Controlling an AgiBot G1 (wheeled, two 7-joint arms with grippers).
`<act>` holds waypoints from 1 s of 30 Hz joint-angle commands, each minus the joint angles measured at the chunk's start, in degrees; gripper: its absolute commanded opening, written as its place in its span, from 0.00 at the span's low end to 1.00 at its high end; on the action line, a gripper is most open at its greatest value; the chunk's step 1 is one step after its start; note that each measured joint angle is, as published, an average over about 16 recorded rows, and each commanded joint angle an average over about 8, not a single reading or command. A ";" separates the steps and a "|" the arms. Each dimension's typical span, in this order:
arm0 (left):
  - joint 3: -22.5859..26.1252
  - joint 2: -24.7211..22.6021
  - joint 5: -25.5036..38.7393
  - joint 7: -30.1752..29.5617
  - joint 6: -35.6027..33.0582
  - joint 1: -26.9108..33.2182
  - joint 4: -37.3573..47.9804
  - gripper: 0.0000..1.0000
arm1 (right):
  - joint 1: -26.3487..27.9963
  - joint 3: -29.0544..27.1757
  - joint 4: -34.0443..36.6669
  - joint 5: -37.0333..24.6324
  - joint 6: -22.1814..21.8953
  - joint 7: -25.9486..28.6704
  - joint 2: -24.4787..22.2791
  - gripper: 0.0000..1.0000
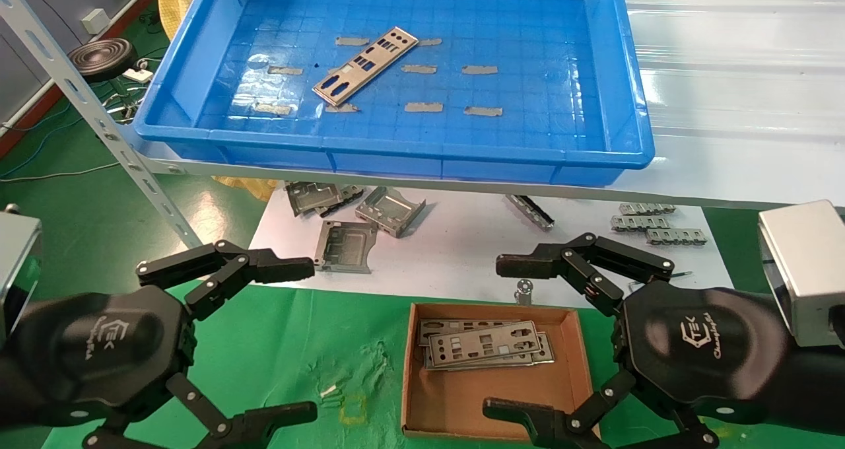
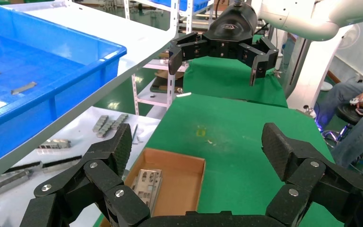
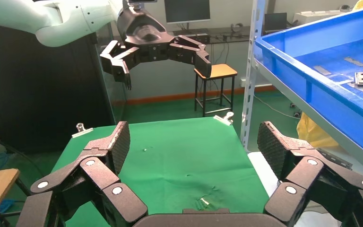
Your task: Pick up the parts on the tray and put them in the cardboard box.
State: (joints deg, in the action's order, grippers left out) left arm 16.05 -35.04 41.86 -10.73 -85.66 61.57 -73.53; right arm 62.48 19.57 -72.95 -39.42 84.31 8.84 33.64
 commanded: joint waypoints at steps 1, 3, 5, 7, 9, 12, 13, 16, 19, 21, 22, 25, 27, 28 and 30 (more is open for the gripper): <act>0.00 0.00 0.00 0.00 0.00 0.00 0.00 1.00 | 0.00 0.00 0.00 0.00 0.00 0.00 0.00 1.00; 0.00 0.00 0.00 0.00 0.00 0.00 0.00 1.00 | 0.00 0.00 0.00 0.00 0.00 0.00 0.00 1.00; 0.00 0.00 0.00 0.00 0.00 0.00 0.00 1.00 | 0.00 0.00 0.00 0.00 0.00 0.00 0.00 1.00; 0.00 0.00 0.00 0.00 0.00 0.00 0.00 1.00 | 0.00 0.00 0.00 0.00 0.00 0.00 0.00 1.00; 0.00 0.00 0.00 0.00 0.00 0.00 0.00 1.00 | 0.00 0.00 0.00 0.00 0.00 0.00 0.00 1.00; 0.00 0.00 0.00 0.00 0.00 0.00 0.00 1.00 | 0.00 0.00 0.00 0.00 0.00 0.00 0.00 1.00; 0.00 0.00 0.00 0.00 0.00 0.00 0.00 1.00 | 0.00 0.00 0.00 0.00 0.00 0.00 0.00 1.00; 0.00 0.00 0.00 0.00 0.00 0.00 0.00 1.00 | 0.00 0.00 0.00 0.00 0.00 0.00 0.00 1.00; 0.00 0.00 0.00 0.00 0.00 0.00 0.00 1.00 | 0.00 0.00 0.00 0.00 0.00 0.00 0.00 1.00; 0.00 0.00 0.00 0.00 0.00 0.00 0.01 1.00 | 0.00 0.00 0.00 0.00 0.00 0.00 0.00 1.00; 0.00 0.00 0.00 0.00 0.00 0.00 0.01 1.00 | 0.00 0.00 0.00 0.00 0.00 0.00 0.00 1.00; 0.00 0.00 0.00 0.00 0.00 0.00 0.01 1.00 | 0.00 0.00 0.00 0.00 0.00 0.00 0.00 1.00; 0.00 0.00 0.00 0.00 0.00 0.00 0.01 1.00 | 0.00 0.00 0.00 0.00 0.00 0.00 0.00 1.00; 0.00 0.00 0.00 0.00 0.00 0.00 0.01 1.00 | 0.00 0.00 0.00 0.00 0.00 0.00 0.00 1.00; 0.00 0.00 0.00 0.00 0.00 0.00 0.01 1.00 | 0.00 0.00 0.00 0.00 0.00 0.00 0.00 1.00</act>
State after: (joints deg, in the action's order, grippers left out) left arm 16.05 -35.04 41.86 -10.73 -85.66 61.57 -73.52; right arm 62.48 19.57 -72.95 -39.42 84.31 8.84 33.64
